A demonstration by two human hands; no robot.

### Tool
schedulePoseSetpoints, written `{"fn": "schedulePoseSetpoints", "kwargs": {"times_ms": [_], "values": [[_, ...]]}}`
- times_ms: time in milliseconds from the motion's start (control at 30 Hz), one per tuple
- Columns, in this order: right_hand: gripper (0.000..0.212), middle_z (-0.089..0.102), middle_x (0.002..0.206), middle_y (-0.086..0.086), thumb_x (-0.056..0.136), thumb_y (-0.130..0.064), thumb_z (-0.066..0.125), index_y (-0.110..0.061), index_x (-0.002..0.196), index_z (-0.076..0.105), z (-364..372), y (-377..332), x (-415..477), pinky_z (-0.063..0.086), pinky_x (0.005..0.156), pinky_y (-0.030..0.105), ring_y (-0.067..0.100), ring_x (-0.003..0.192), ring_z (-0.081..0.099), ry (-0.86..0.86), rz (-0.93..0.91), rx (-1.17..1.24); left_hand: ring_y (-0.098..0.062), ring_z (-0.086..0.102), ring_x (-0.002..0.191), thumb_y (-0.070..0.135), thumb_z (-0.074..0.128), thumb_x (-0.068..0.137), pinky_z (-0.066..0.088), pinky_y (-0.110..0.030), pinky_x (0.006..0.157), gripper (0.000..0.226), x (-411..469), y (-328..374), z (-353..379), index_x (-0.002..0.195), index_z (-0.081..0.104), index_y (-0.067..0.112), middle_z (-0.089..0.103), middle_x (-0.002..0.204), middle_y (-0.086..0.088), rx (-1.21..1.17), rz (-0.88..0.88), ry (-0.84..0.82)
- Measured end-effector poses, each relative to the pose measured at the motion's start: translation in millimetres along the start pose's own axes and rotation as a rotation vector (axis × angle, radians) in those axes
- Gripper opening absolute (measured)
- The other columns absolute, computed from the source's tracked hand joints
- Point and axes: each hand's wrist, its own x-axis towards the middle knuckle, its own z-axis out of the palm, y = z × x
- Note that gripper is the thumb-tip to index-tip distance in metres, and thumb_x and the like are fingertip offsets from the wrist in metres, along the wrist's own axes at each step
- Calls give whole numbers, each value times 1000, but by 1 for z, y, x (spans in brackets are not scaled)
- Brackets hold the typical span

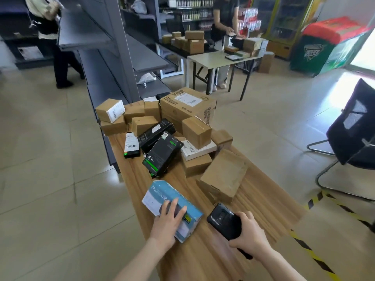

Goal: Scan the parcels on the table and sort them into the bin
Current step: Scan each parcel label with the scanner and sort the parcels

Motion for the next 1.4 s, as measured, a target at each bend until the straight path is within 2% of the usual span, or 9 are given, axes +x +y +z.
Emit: {"fn": "schedulePoseSetpoints", "kwargs": {"times_ms": [100, 200, 333, 433, 567, 667, 933, 1200, 1400], "values": [[92, 38, 107, -12, 50, -43, 74, -28, 135, 40, 3, 2, -2, 51, 85, 38, 10, 97, 50, -14, -22, -12, -33, 12, 139, 26, 72, 76, 42, -43, 103, 88, -14, -2, 0, 142, 14, 32, 7, 151, -6, -5, -26, 62], [92, 38, 108, -12, 53, -44, 76, -27, 136, 39, 7, -1, -4, 51, 86, 38, 10, 98, 49, -21, -57, -11, -29, 47, 109, 48, 84, 38, 52, -41, 87, 92, -26, -10, 3, 121, 47, 31, 48, 121, -7, -6, -5, 104], [90, 38, 107, -11, 52, -46, 75, -25, 133, 41, 13, -6, -8, 53, 83, 37, 10, 96, 50, -29, -102, -16, -26, 62, 98, 60, 52, 63, 15, -50, 112, 63, -44, -15, 6, 119, 62, 32, 58, 108, -6, 18, -10, 185], [88, 38, 106, -11, 52, -46, 76, -26, 131, 42, 18, -9, -10, 54, 81, 37, 10, 94, 50, -28, -123, -19, -21, 43, 123, 65, 29, 80, 3, -51, 118, 69, -44, -16, -3, 143, 36, 36, 46, 127, -1, 1, -115, 118], [92, 38, 109, -12, 53, -44, 77, -26, 136, 39, 20, -12, -12, 53, 84, 38, 10, 98, 49, -45, -122, -7, -27, 10, 145, 78, 39, 81, 33, -49, 111, 81, -30, -7, -11, 150, 12, 44, 14, 156, -1, -115, -196, 4], [91, 37, 108, -11, 55, -44, 77, -26, 135, 39, 21, -12, -15, 53, 85, 37, 10, 98, 48, -41, -113, -3, -30, -10, 148, 79, 50, 75, 38, -53, 107, 91, -18, 3, -10, 149, 9, 46, -8, 161, 3, -135, -155, -98], [91, 37, 109, -10, 55, -43, 77, -25, 135, 40, 18, -12, -12, 52, 85, 39, 11, 99, 48, -25, -108, -44, -27, 2, 142, 63, 66, 72, 52, -42, 93, 78, -23, -1, 3, 136, 32, 35, 6, 153, 2, -181, -71, 21], [86, 38, 105, -11, 54, -44, 75, -26, 132, 42, 27, -33, -6, 52, 82, 38, 10, 94, 48, -21, -166, -56, -20, 6, 148, 58, 65, 77, 37, -33, 110, 71, -53, -36, 20, 136, 36, 30, -3, 156, 5, -310, 44, 141], [86, 37, 106, -12, 54, -40, 75, -25, 132, 42, 36, -55, -2, 51, 84, 38, 10, 94, 49, -57, -205, -76, -14, 40, 126, 74, 52, 74, 45, -26, 86, 65, -73, -55, 22, 120, 40, 30, 3, 152, 18, -496, -186, 161]]}}
